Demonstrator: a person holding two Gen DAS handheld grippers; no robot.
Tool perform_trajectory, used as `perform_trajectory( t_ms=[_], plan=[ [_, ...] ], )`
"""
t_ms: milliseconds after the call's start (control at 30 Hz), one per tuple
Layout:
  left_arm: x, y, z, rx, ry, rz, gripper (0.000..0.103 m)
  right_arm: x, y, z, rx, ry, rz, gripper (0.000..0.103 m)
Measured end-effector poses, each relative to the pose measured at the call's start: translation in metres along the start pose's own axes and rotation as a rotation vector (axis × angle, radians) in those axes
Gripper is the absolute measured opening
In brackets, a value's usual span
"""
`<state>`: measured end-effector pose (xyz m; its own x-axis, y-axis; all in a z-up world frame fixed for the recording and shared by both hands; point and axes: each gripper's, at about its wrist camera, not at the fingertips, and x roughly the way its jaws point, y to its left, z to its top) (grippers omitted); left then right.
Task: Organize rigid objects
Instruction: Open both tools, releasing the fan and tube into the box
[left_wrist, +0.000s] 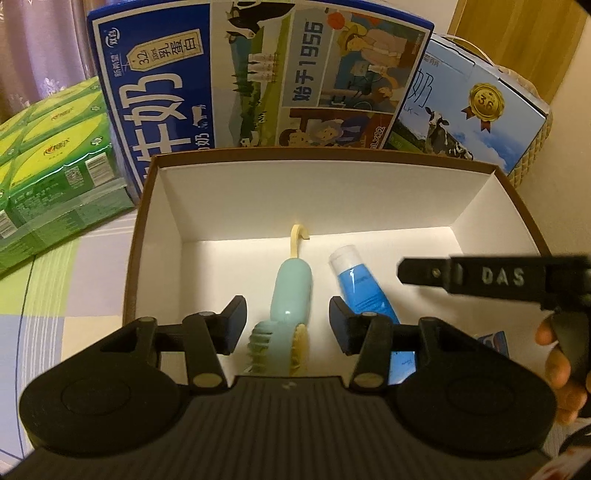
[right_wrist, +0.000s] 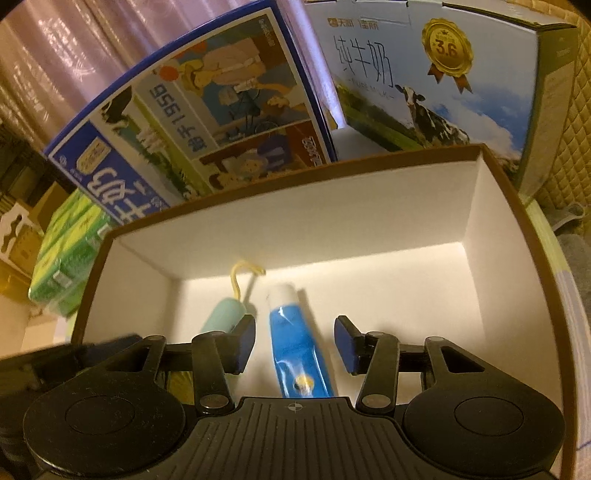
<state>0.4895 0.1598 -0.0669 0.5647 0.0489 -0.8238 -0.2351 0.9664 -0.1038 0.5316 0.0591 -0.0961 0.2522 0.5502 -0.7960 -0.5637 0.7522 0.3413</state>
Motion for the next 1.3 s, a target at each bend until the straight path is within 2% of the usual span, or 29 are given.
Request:
perform_trajectory(
  t_ms=[267, 700, 1300],
  plan=[
    [-0.02, -0.001, -0.007, -0.001, -0.007, 0.002, 0.044, -0.025, -0.003, -0.018, -0.023, -0.004, 0.004, 0.045],
    [-0.075, -0.012, -0.034, -0.027, -0.034, -0.003, 0.044, -0.082, -0.002, -0.05, -0.047, -0.044, 0.014, 0.045],
    [-0.16, -0.024, -0.101, -0.084, -0.089, -0.002, 0.047, -0.154, 0.008, -0.119, -0.146, -0.104, 0.032, 0.047]
  ],
)
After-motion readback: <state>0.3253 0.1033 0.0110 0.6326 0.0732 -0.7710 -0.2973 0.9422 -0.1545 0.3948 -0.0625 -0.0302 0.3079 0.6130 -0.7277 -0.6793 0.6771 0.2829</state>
